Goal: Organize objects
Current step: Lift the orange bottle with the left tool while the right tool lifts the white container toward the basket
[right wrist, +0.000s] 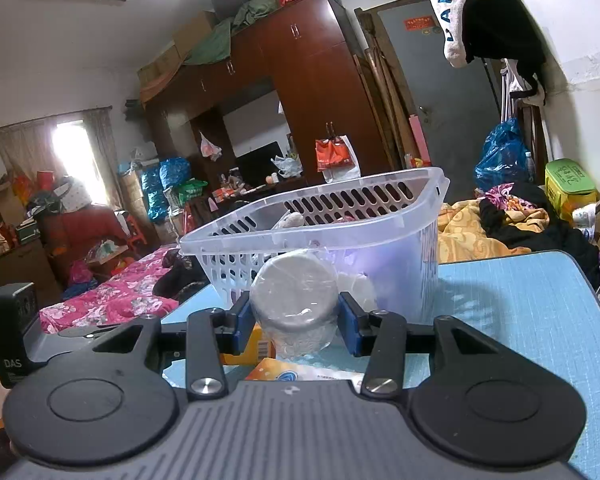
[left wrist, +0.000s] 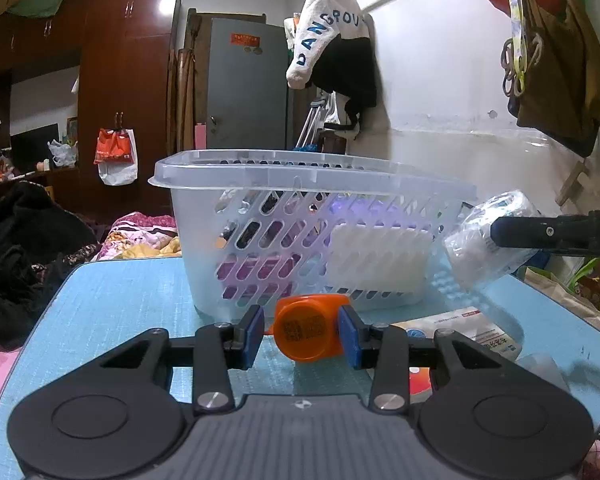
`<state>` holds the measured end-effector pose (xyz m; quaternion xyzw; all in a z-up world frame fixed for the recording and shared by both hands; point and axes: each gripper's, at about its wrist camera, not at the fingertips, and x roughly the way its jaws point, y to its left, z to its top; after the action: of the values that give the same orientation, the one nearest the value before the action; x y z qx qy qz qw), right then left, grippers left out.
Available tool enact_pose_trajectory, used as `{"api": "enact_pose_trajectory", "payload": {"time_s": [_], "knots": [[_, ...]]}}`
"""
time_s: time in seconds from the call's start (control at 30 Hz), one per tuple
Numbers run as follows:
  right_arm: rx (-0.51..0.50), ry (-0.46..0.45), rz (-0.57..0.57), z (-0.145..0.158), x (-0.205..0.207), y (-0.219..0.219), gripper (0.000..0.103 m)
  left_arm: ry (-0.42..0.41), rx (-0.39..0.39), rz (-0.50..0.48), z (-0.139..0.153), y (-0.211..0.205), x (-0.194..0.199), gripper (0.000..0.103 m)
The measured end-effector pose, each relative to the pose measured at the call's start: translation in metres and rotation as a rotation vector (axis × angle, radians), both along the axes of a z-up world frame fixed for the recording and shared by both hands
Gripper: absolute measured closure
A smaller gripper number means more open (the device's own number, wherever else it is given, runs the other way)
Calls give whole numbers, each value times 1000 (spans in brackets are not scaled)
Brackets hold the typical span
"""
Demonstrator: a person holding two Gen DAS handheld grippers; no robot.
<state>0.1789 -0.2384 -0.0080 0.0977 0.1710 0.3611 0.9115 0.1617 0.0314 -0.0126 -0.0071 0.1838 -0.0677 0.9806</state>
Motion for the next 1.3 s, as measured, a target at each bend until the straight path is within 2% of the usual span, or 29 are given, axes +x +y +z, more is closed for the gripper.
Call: {"api": "enact_pose_trajectory", "payload": {"time_s": [0.2, 0.67, 0.87, 1.0, 1.13, 1.3], "knots": [[9, -23, 8, 5, -6, -3, 55, -36, -28, 6, 12, 5, -7, 59], [6, -66, 21, 27, -9, -1, 55, -70, 16, -3, 51, -7, -8, 60], [0, -88, 10, 54, 1, 2, 55, -123, 25, -8, 87, -10, -9, 60], [-35, -113, -15, 72, 15, 14, 55, -145, 25, -6, 120, -12, 3, 60], [-81, -125, -52, 84, 40, 29, 55, -153, 56, 12, 146, -19, 29, 60], [-135, -137, -52, 82, 64, 49, 55, -135, 73, 55, 155, -21, 71, 60]]}}
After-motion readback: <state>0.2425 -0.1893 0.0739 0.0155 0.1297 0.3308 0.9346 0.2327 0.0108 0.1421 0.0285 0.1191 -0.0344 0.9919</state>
